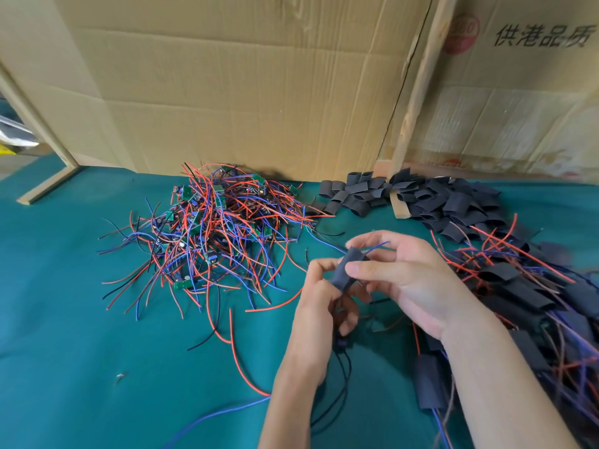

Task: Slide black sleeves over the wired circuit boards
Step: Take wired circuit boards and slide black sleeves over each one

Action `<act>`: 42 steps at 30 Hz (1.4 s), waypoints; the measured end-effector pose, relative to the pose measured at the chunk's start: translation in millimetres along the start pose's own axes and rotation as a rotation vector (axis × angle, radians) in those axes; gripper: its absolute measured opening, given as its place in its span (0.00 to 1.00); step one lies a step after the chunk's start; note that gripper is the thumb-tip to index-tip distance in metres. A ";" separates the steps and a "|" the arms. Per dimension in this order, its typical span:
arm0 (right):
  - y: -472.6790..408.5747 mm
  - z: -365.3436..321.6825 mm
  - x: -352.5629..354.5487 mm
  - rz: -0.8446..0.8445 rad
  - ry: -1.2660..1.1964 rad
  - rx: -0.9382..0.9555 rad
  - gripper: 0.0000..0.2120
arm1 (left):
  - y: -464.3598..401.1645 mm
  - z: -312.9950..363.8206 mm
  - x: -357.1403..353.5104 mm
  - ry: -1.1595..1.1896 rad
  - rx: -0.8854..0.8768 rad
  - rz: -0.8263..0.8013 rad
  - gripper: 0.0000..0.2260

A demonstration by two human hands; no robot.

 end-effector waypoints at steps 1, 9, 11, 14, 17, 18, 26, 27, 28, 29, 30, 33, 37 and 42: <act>-0.5 1.3 -1.5 -0.004 0.036 0.004 0.19 | 0.0 -0.6 0.5 0.012 0.006 -0.005 0.13; -4.9 2.3 6.1 0.131 0.013 0.092 0.10 | -0.4 -0.1 1.7 -0.002 -0.014 -0.021 0.22; -5.3 -1.8 13.0 0.188 -0.112 0.137 0.11 | 0.2 3.6 2.3 -0.075 -0.050 -0.002 0.19; -3.2 -8.9 22.9 0.241 -0.307 0.193 0.13 | 1.9 5.8 2.4 -0.139 -0.089 -0.008 0.14; -1.5 -12.9 28.3 0.267 -0.368 0.235 0.14 | 3.1 4.7 3.4 -0.111 -0.058 0.003 0.12; -1.1 -13.2 28.7 0.272 -0.364 0.242 0.14 | 3.6 4.8 2.6 -0.103 -0.050 0.004 0.11; -1.1 -10.2 34.3 0.269 -0.188 0.223 0.14 | 3.9 8.2 6.7 0.003 -0.053 0.075 0.08; -1.6 -9.4 32.4 0.230 -0.160 0.207 0.13 | 4.1 8.6 5.9 0.036 -0.050 0.064 0.07; -1.7 -8.3 29.3 0.179 -0.137 0.188 0.14 | 4.5 9.1 4.8 0.069 -0.048 0.053 0.06; -1.8 -7.5 25.6 0.131 -0.116 0.169 0.16 | 4.7 9.1 3.6 0.102 -0.045 0.046 0.05; -1.3 -7.0 23.0 0.094 -0.101 0.156 0.17 | 4.9 8.9 2.9 0.138 -0.038 0.046 0.05; 1.1 -9.3 23.9 0.037 -0.127 0.158 0.18 | 4.8 9.3 4.4 0.281 -0.004 0.054 0.06; 5.0 -12.1 29.8 -0.010 -0.174 0.182 0.18 | 4.6 12.4 6.5 0.443 0.040 0.079 0.05; 3.0 -5.8 18.7 -0.090 -0.211 0.174 0.16 | 6.0 11.9 1.3 0.485 0.106 0.061 0.05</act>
Point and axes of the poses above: each hand's wrist, its own y-axis away from the middle knuckle, its own x-axis out of the back of the hand, z = x × y, the point moved 4 cm from there along -y, towards the middle knuckle, and after that the axes turned 6 degrees about -x, right-handed, at the moved point
